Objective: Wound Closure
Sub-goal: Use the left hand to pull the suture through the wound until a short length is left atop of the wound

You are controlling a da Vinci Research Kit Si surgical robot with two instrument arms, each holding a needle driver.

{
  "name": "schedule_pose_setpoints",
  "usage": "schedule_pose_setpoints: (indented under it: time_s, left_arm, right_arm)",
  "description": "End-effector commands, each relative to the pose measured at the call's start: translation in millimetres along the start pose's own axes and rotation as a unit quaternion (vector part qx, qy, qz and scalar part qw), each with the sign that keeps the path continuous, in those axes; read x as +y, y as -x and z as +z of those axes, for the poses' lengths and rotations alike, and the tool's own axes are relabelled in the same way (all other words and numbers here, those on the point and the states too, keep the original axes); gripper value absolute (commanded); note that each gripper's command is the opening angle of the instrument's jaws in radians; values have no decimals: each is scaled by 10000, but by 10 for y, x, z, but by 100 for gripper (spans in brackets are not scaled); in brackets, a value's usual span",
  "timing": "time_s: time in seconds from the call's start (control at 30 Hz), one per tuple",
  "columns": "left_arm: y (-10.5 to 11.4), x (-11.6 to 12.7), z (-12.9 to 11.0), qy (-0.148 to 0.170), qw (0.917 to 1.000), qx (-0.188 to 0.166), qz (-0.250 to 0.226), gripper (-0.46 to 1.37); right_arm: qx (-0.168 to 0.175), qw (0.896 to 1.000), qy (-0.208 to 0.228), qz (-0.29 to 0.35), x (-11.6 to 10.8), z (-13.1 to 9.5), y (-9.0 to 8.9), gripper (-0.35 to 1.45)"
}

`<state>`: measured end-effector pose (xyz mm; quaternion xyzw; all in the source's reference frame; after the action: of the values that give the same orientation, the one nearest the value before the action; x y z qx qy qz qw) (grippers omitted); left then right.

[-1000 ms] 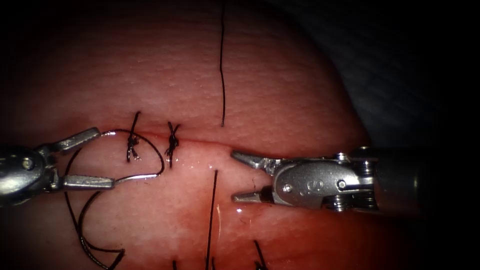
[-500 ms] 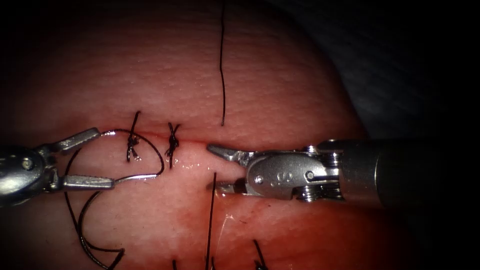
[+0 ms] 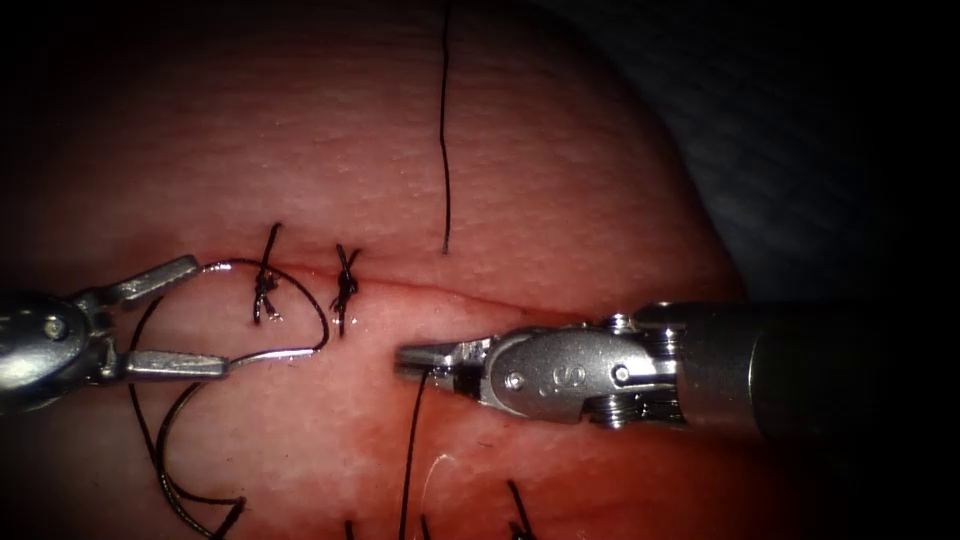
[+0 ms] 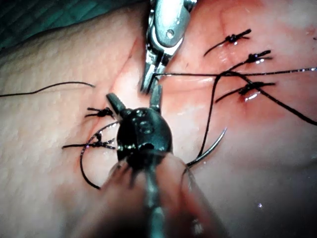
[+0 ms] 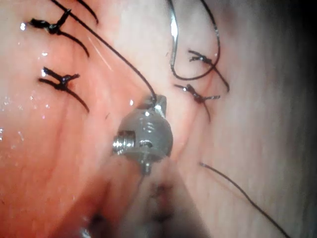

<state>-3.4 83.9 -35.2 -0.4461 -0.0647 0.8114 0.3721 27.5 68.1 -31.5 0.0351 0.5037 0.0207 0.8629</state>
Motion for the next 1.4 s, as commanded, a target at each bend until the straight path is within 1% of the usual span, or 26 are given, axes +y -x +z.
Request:
schedule_pose_setpoints:
  time_s: [0.03, 0.2, 0.27, 0.33, 0.37, 0.5, 0.53, 0.57, 0.6, 0.63, 0.67, 0.77, 0.83, 1.0, 1.13, 1.17, 1.23, 1.33, 1.4]
  left_arm:
    - [0, 0, 1, 9, 10000, 0, -1, 53]
    - [0, 0, 1, 9, 10000, 0, -1, 52]
    - [0, 0, 0, 9, 10000, 0, 0, 52]
    - [1, 0, 0, 9, 10000, 0, 0, 52]
    - [1, 0, 0, 9, 10000, 0, 0, 52]
    - [1, 0, 0, 9, 10000, 0, 0, 52]
    - [1, 0, 0, 9, 10000, 0, 0, 52]
    - [1, 0, 0, 9, 10000, 0, 0, 52]
    - [1, 0, 0, 10, 10000, 0, 0, 52]
    - [1, 0, 0, 10, 10000, 0, 0, 52]
    - [1, 0, 0, 9, 10000, 0, 0, 52]
    - [1, 0, 0, 9, 10000, 0, 0, 52]
    - [1, 0, 0, 9, 10000, 0, 0, 52]
    - [1, 0, 0, 9, 10000, 0, 0, 52]
    - [1, 0, 0, 9, 10000, 0, 0, 52]
    - [1, 0, 0, 10, 10000, 0, 0, 52]
    - [1, 0, 0, 10, 10000, -2, -29, 52]
    - [1, 0, 0, 10, 10000, -2, -29, 52]
    - [1, 0, 0, 9, 10000, -2, -30, 52]
  right_arm:
    - [7, 10000, 11, 0, -1, -1, -2, -35]
    - [38, 10000, -35, -2, -13, -11, -16, -35]
    - [87, 9999, -66, -10, -25, -18, -27, -35]
    - [76, 10000, -59, -17, -31, -22, -32, -35]
    - [105, 9999, -66, -28, -39, -26, -39, -35]
    - [121, 9998, -137, -44, -61, -36, -56, -35]
    - [136, 9998, -168, -56, -70, -40, -63, -35]
    - [143, 9997, -174, -60, -72, -41, -65, -35]
    - [143, 9996, -228, -78, -84, -46, -74, -35]
    - [145, 9996, -247, -83, -88, -47, -78, -35]
    - [141, 9994, -297, -94, -97, -51, -86, -35]
    - [158, 9992, -343, -112, -111, -55, -98, -35]
    - [147, 9987, -459, -142, -130, -62, -116, -35]
    - [93, 9977, -641, -197, -158, -69, -139, -35]
    - [51, 9964, -828, -168, -184, -72, -154, -35]
    - [24, 9958, -913, -120, -193, -73, -158, -35]
    - [115, 9932, -1162, -35, -211, -76, -166, -35]
    - [131, 9899, -1411, -19, -231, -79, -178, -35]
    - [132, 9893, -1452, -10, -236, -82, -184, -35]
